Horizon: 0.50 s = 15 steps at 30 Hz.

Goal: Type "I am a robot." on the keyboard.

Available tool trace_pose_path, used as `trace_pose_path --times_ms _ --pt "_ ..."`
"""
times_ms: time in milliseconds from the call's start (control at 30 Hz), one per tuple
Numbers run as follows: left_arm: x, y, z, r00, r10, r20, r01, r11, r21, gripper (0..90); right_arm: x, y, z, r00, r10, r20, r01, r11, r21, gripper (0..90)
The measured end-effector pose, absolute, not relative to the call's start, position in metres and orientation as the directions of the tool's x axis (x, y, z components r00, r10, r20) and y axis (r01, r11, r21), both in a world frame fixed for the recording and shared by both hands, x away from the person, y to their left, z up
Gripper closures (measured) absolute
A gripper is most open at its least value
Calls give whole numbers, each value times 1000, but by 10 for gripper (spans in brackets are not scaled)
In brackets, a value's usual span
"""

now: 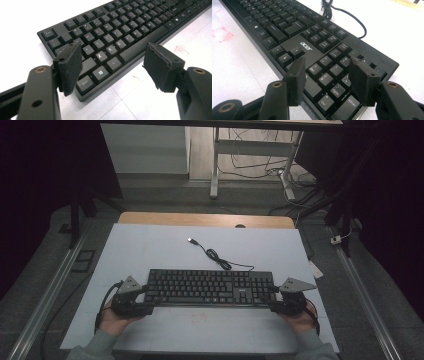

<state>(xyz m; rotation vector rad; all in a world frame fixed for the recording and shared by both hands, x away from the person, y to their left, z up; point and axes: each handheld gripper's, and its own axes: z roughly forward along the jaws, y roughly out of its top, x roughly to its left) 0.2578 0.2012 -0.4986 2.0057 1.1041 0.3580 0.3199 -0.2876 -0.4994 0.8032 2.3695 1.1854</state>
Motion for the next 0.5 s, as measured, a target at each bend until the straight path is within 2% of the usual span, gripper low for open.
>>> trace_pose_path --times_ms 500 --pt "258 201 -499 579 806 -123 579 -301 758 310 319 -285 -500 -777 625 -74 315 489 813 483"
